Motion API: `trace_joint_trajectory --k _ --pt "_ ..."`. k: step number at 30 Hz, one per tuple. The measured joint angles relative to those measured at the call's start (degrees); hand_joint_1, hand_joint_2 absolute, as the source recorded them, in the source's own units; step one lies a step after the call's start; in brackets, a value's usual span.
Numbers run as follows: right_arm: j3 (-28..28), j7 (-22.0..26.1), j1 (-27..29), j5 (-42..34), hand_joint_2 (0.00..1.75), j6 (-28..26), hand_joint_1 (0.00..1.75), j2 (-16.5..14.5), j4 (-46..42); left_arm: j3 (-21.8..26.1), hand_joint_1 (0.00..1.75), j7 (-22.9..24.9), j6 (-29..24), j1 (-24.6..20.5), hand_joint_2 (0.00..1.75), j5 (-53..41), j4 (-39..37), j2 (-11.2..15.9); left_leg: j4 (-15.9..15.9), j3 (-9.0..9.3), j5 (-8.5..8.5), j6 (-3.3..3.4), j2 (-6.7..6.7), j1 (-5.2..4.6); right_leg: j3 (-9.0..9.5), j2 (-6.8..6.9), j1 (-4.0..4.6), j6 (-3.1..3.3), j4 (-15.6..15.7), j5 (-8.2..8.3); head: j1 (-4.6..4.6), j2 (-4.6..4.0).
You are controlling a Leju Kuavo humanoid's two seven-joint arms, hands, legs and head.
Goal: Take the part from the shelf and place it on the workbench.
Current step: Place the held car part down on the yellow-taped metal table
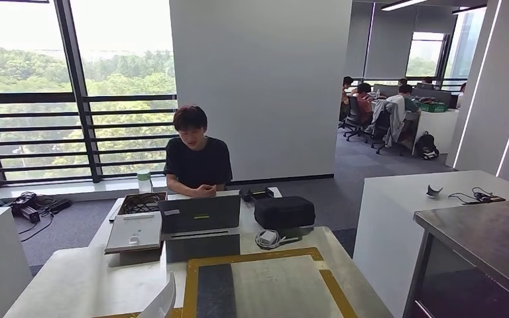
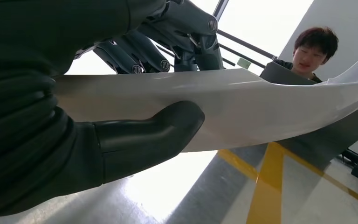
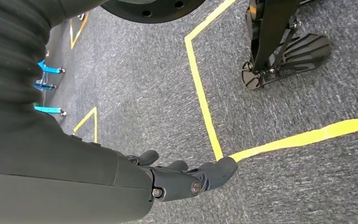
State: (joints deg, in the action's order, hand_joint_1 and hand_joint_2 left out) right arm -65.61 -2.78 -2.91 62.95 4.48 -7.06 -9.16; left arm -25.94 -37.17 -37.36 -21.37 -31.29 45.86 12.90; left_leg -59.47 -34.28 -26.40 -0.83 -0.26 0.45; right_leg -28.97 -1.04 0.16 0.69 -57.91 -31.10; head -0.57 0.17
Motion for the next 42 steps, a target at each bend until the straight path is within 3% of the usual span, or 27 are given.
trace_joint_trajectory --k 2,6,20,24,32,42 --pt "0.0 0.2 0.0 0.0 1.75 0.0 0.0 0.0 0.0 -0.6 1.75 0.4 0.2 0.0 1.75 -0.3 -0.6 -0.2 0.0 0.0 0.01 -0.02 0.0 0.01 -0.01 0.0 0.01 0.0 0.0 0.0 0.0 0.0" --pt "0.0 0.4 0.0 0.0 0.0 0.0 0.0 0.0 0.0 -1.0 0.0 1.2 0.2 -0.1 1.75 -0.7 -1.6 -0.4 0.1 0.01 0.02 -0.03 0.0 0.01 -0.01 0.0 0.01 0.0 0.0 0.0 0.0 0.0" --pt "0.0 0.7 0.0 0.5 0.0 0.1 0.0 0.0 0.0 -1.1 0.0 4.5 -1.0 0.3 1.75 -3.4 -2.3 -0.6 0.1 0.03 0.04 -0.02 -0.03 0.01 0.04 0.05 0.02 0.0 0.0 0.0 0.0 0.0" --pt "0.0 0.7 0.0 0.5 0.0 0.1 0.0 0.0 0.0 -1.1 0.0 4.7 -1.1 0.3 0.0 -3.4 -2.3 -0.6 0.1 0.03 0.04 -0.02 -0.03 0.01 0.04 0.05 0.02 0.0 0.0 0.0 0.0 0.0" --pt "0.0 0.6 0.0 0.4 0.0 0.0 0.0 0.0 0.0 0.7 0.0 7.6 -2.4 2.5 0.0 -1.1 1.4 -1.3 0.1 0.02 0.04 -0.02 -0.02 0.01 0.03 0.05 0.02 0.0 0.0 0.0 0.0 0.0" --pt "0.0 0.3 0.2 0.1 0.0 -0.3 0.0 -0.4 0.0 7.4 0.0 3.8 -2.8 12.6 0.0 3.0 22.5 -2.3 0.0 0.01 -0.08 0.15 -0.04 -0.35 0.02 0.04 -0.2 -0.14 0.0 -0.04 0.0 0.0"
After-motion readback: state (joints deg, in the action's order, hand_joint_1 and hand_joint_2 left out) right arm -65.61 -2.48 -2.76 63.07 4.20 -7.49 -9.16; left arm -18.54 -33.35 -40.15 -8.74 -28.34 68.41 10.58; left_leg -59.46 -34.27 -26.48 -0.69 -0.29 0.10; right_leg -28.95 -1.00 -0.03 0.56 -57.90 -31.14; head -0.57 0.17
